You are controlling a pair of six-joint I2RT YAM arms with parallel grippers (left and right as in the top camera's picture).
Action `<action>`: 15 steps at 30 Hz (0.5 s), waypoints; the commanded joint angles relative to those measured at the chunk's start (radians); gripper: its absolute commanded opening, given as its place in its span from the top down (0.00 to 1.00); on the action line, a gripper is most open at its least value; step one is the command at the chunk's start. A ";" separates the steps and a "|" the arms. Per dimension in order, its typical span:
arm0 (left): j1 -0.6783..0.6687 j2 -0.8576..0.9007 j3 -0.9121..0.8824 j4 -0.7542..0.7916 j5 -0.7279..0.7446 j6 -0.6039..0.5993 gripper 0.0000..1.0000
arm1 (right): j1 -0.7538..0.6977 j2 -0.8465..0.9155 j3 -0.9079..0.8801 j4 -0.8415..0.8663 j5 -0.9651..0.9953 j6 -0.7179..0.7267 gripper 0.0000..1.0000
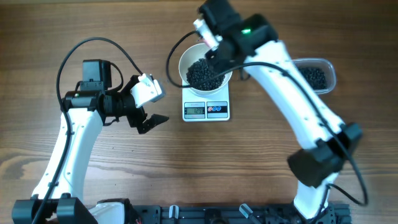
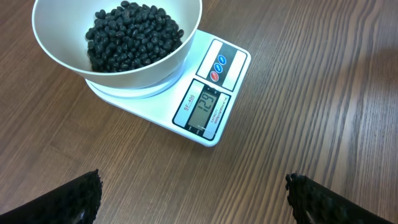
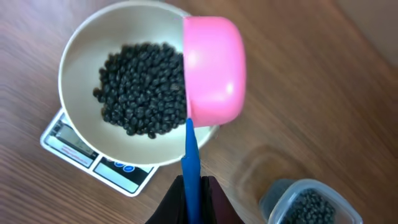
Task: Scoop item into bowl and weigh 150g on scale
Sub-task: 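Carry the scoopful to the bowl and tip beans in, then move the pink scoop back into the bean tub and scoop beans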
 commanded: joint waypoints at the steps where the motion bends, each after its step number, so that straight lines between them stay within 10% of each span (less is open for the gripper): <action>1: 0.003 0.004 0.006 0.000 0.005 -0.006 0.00 | -0.102 -0.110 0.023 -0.006 -0.109 0.072 0.96; 15: 0.003 0.004 0.006 0.000 0.005 -0.006 0.00 | -0.623 -0.140 -0.167 -0.227 -0.138 0.089 0.96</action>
